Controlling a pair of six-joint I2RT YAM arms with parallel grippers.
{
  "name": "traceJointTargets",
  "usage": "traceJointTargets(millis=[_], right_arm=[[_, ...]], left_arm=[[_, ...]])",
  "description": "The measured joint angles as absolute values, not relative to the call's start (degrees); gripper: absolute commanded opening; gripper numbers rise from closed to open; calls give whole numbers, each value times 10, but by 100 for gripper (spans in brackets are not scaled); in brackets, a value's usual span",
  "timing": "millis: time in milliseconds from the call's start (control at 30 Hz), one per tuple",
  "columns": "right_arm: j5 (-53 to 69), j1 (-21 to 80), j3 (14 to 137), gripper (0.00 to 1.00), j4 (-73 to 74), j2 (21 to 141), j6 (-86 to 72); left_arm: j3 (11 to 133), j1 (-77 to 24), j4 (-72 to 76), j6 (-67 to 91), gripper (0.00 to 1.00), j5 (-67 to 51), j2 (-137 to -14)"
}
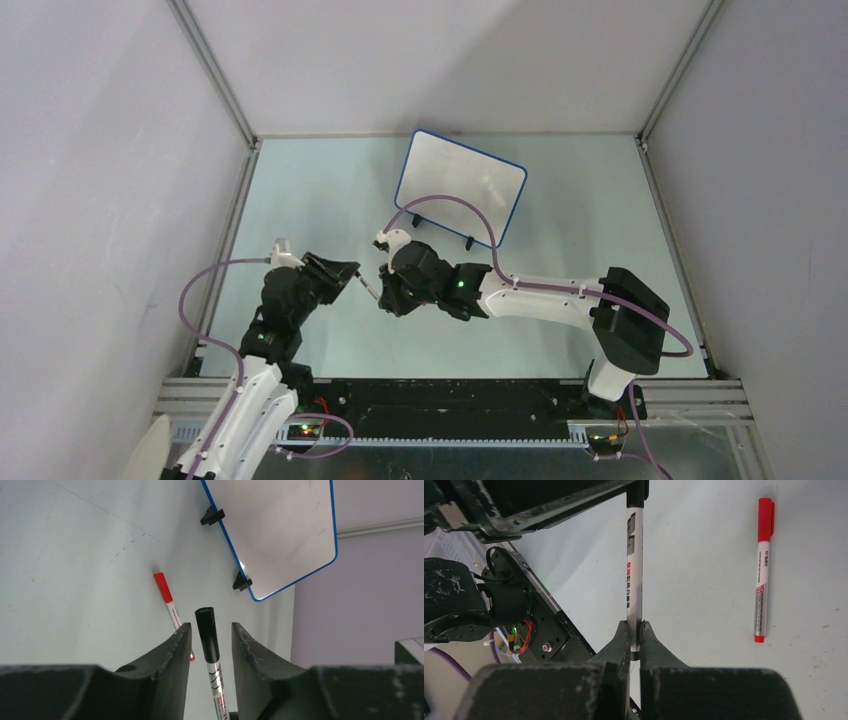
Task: Write a sentence on the whiteboard
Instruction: Pass from the right arm to the left, then open the whiteboard marker from the pen cap.
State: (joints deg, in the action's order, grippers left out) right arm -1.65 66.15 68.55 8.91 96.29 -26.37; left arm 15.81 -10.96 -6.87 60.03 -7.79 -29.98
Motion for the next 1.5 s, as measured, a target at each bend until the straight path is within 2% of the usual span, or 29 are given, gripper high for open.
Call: traceJointTargets(millis=[100, 200, 267, 333, 367, 433, 467, 500, 567, 700, 800, 933, 1233, 1500], right_arm=[[-14, 662, 686, 0, 86, 963, -263], [-12, 662, 686, 0, 86, 963, -264], [-10, 662, 686, 0, 86, 963, -264], [-10, 662, 684, 2, 85, 963, -264], [-10, 662, 684, 7, 83, 963, -264], [-10, 662, 683, 38, 83, 963, -264], [-10, 662, 682, 44, 81, 962, -266], [-10, 662, 680, 54, 78, 960, -268], [-11, 662, 664, 64, 62, 949, -274], [-27, 662, 597, 73, 1, 896, -290], [-58, 663, 552, 75, -60, 863, -311], [-113, 669, 506, 68, -150, 843, -328], [-194, 705, 481, 62, -360, 882, -312], [-220, 707, 496, 58, -389, 912, -314]], left_arm=[[158, -110, -67, 600, 26, -79, -300], [158, -110, -66, 600, 9, -79, -300], [158, -110, -64, 604, 1, -80, -300], [158, -110, -61, 609, 0, -83, -300], [158, -110, -60, 610, 0, -84, -300], [158, -110, -59, 614, 0, -86, -301], [158, -110, -58, 616, 0, -86, -301], [158, -110, -58, 616, 0, -88, -301], [157, -110, -55, 622, 0, -88, -301], [155, -110, -45, 653, 0, -93, -299], [145, -110, -33, 692, 0, -97, -293], [122, -110, -5, 770, 0, -100, -281], [121, -110, -9, 894, 0, -112, -255], [131, -110, -28, 919, 0, -112, -235]])
